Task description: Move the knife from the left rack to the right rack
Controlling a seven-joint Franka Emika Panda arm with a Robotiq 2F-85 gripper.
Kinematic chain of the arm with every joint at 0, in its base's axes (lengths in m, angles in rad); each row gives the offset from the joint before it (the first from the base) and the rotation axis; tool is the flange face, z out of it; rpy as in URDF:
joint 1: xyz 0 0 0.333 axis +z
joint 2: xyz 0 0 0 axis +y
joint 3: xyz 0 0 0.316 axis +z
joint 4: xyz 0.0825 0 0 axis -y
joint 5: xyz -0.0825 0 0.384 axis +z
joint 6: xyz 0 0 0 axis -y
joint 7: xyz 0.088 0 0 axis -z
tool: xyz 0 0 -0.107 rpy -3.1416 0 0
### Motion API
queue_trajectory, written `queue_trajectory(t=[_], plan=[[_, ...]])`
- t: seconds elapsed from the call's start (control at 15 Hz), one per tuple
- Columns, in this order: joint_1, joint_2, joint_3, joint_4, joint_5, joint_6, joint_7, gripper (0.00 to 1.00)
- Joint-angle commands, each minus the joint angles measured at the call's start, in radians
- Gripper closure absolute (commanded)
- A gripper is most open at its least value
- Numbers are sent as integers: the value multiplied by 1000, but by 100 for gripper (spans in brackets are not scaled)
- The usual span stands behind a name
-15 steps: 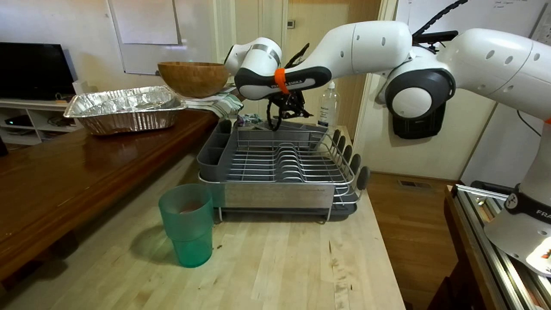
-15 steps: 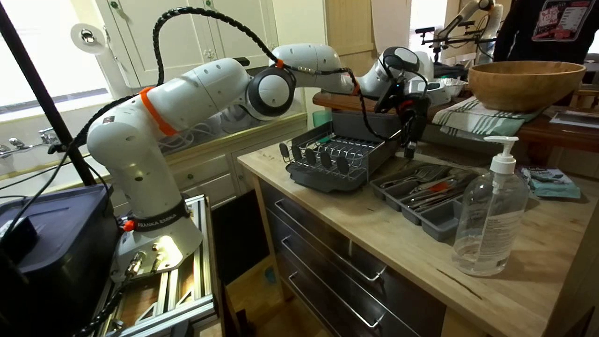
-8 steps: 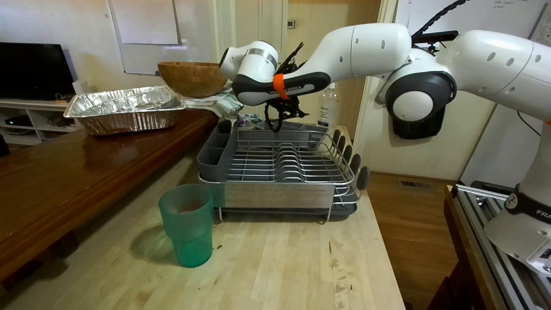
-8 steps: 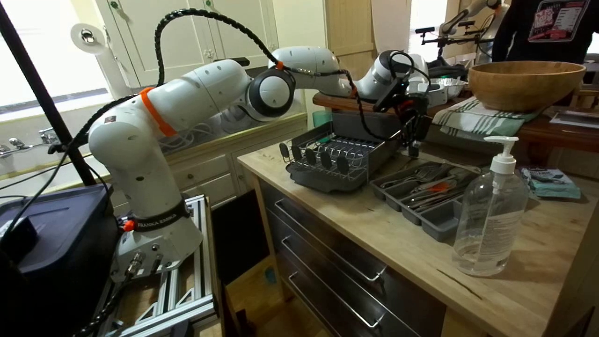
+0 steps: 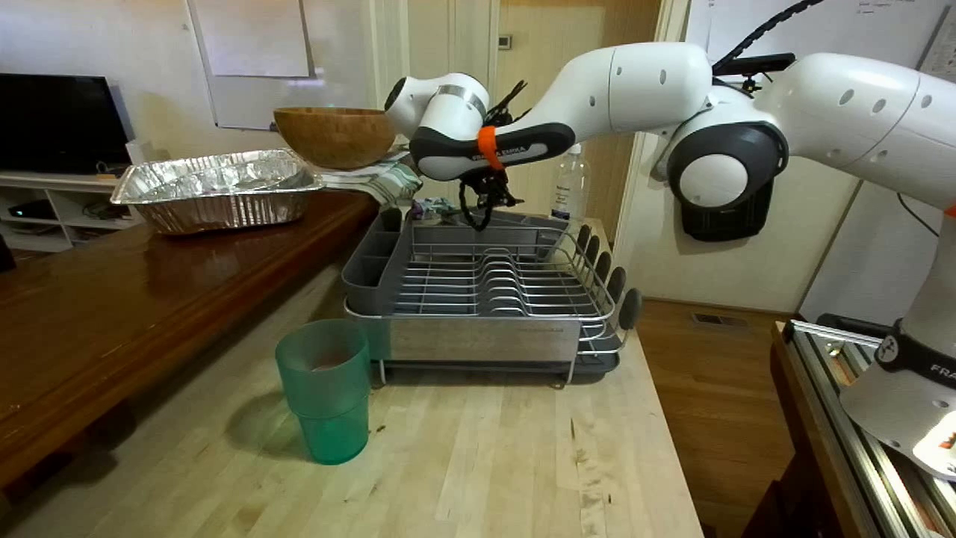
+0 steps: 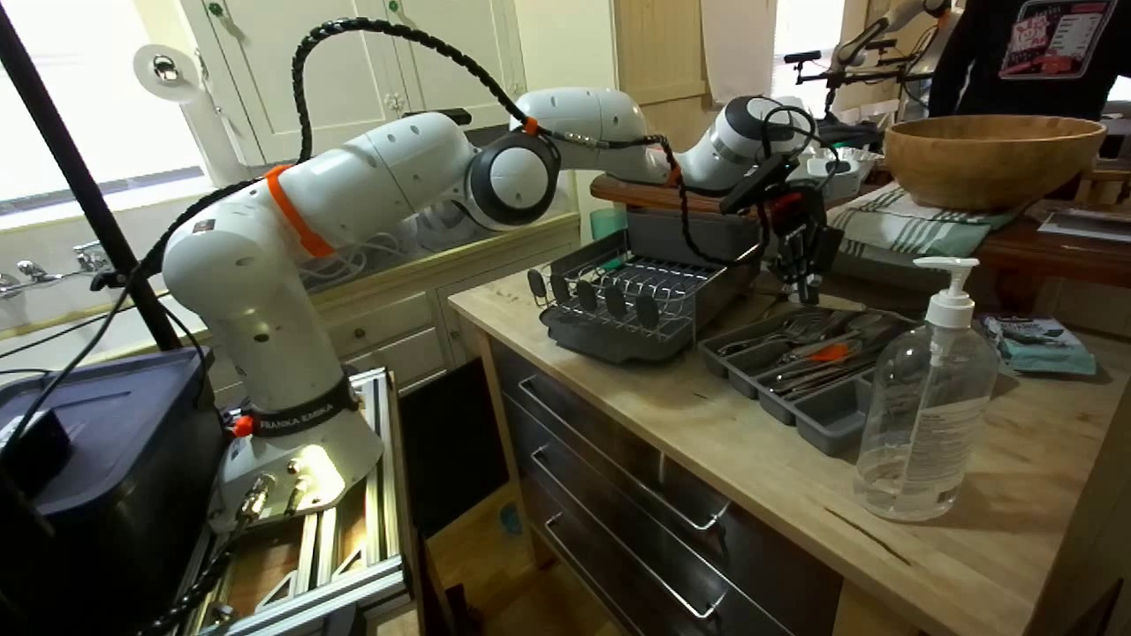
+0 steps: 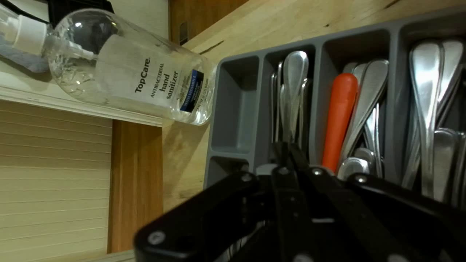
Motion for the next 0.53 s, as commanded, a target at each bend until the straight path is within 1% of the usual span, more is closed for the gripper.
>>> queue_trajectory(t=[0.0, 0.2, 0.47], plan=[[-23, 36, 5, 18, 11, 24, -2, 99], [-7, 35, -15, 6, -1, -56, 63, 99], [-3, 42, -16, 6, 0, -145, 114, 99]])
